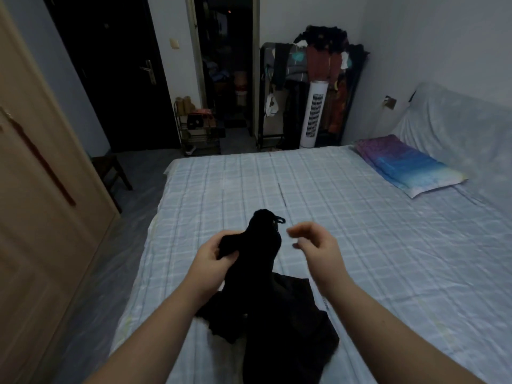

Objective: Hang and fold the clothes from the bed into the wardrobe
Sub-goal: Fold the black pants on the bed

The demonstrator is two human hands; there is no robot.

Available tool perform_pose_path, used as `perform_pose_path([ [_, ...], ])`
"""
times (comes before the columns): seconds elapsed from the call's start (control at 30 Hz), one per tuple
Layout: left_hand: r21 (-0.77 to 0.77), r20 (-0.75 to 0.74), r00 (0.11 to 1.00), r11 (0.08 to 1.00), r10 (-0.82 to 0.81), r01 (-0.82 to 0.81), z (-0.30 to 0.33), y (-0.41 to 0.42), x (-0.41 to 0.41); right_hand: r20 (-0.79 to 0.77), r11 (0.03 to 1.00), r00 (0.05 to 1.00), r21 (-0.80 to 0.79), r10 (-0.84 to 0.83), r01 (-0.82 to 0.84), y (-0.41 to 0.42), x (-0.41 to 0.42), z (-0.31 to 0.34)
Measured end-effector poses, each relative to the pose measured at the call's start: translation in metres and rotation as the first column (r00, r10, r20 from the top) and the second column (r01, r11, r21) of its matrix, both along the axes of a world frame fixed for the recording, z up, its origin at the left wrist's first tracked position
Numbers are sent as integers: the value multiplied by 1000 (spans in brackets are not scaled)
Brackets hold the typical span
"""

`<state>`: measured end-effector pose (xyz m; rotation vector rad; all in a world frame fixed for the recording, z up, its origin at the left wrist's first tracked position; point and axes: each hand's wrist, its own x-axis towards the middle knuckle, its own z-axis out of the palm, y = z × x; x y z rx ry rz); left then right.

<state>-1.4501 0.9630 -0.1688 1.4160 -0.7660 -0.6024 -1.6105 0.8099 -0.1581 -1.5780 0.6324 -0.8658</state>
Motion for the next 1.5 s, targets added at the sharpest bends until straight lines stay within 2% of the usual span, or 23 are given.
perform_pose_path([
  [0.07,-33,1,998,998,-60,60,10,9,9,-95,982,995,-187,20,-38,-14,-3,14],
  [0.13,-56,18,996,994,-90,90,21,14,13,-213,918,967,-339,138,-206,-20,-2,27],
  [0.23,-89,39,994,990,-106,109,33,16,16,-437,792,857,-403,274,-458,-18,2,38],
  [0.33,-83,50,991,988,-127,131,40,17,17,-586,707,778,-449,228,-546,-13,6,43],
  [0.43,-77,49,988,986,-144,148,42,19,18,-673,609,733,-543,96,-579,-7,11,47],
  [0.5,-92,38,990,986,-133,136,42,21,18,-682,587,729,-567,59,-578,-4,15,46],
  [0.63,-73,39,985,982,-169,171,44,21,20,-707,643,700,-494,95,-585,-3,20,44],
  [0.8,-79,22,988,985,-150,151,44,24,24,-714,673,696,-478,77,-565,-4,27,40],
  [0.97,-42,17,983,982,-183,183,35,26,26,-768,623,639,-487,28,-612,-10,26,27],
  [1.03,-51,-1,988,986,-156,156,32,27,27,-720,575,692,-545,53,-611,-10,23,26],
  [1.13,-77,-27,999,996,-44,41,29,28,32,-584,450,810,-711,49,-540,-4,16,27],
  [1.2,-50,24,1000,999,11,-10,30,28,35,-544,421,834,-737,96,-529,3,11,28],
  [1.27,15,131,991,1000,18,-20,31,26,37,-572,436,816,-716,78,-544,7,7,28],
  [1.37,79,215,976,997,-17,0,31,24,36,-644,478,763,-687,-50,-548,7,3,27],
  [1.5,111,252,966,994,-48,20,29,24,35,-662,377,742,-717,-106,-586,4,3,27],
])
